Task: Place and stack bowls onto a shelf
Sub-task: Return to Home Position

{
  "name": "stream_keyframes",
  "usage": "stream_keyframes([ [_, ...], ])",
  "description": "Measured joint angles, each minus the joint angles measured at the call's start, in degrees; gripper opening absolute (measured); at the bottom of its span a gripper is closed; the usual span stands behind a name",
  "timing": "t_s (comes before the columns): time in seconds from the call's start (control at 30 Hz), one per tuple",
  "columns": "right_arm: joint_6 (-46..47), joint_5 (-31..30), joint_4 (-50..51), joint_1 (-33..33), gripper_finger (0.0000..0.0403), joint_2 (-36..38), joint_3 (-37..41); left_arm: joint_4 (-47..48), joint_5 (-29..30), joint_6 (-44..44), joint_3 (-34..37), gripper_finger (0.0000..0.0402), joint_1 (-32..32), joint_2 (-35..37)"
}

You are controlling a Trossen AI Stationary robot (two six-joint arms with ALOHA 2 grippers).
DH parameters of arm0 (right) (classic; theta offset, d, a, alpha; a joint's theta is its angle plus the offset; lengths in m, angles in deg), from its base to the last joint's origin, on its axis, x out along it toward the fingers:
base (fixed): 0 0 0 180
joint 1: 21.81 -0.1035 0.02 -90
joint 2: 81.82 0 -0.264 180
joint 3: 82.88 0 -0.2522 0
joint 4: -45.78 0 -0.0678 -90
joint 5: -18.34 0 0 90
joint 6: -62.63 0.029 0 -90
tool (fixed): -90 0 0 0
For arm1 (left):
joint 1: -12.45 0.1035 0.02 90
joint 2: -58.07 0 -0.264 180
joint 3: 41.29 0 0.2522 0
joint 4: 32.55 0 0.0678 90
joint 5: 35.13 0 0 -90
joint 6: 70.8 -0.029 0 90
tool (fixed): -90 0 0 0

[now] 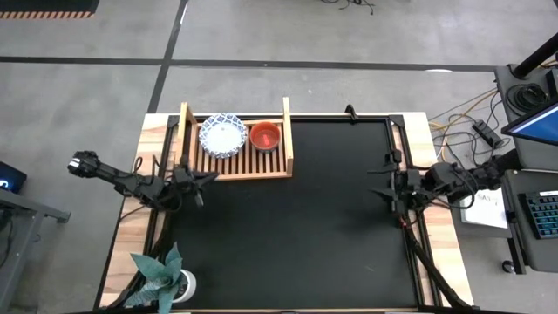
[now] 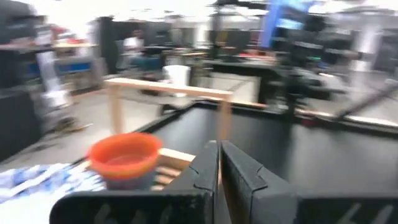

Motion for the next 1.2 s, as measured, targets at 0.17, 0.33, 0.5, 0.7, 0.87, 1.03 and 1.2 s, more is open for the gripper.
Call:
stream_keyframes([
  [0.17,3.0,5.43,-0.97,-0.07,0.0214,0.17,2.89,-0.04,7.89,1.24,0.0,0.0,0.0,-0.08],
  [0.33,7.0,5.57,-6.37,-0.07,0.0214,0.16,8.53,0.13,7.72,1.24,0.0,0.0,0.0,-0.36],
  [0.5,4.51,10.73,-1.8,-0.07,0.0214,0.17,9.79,0.14,7.71,1.26,0.0,0.0,0.0,-0.39],
  [0.7,2.25,7.22,-1.82,-0.07,0.0214,-0.01,9.8,0.22,7.7,1.26,-0.02,0.0,0.0,-0.62],
  [0.87,3.39,-4.96,-2.95,-0.06,0.0214,-1.31,9.8,0.34,7.68,1.26,-0.02,0.0,0.0,-0.78],
  [1.03,10.1,-5.18,-2.94,-0.07,0.0215,-1.84,9.8,0.35,7.68,1.26,-0.02,0.0,0.0,-0.79],
  [1.2,11.83,-5.18,-2.94,-0.07,0.0215,-1.83,9.82,0.38,7.68,1.26,-0.02,0.0,0.0,-0.94],
])
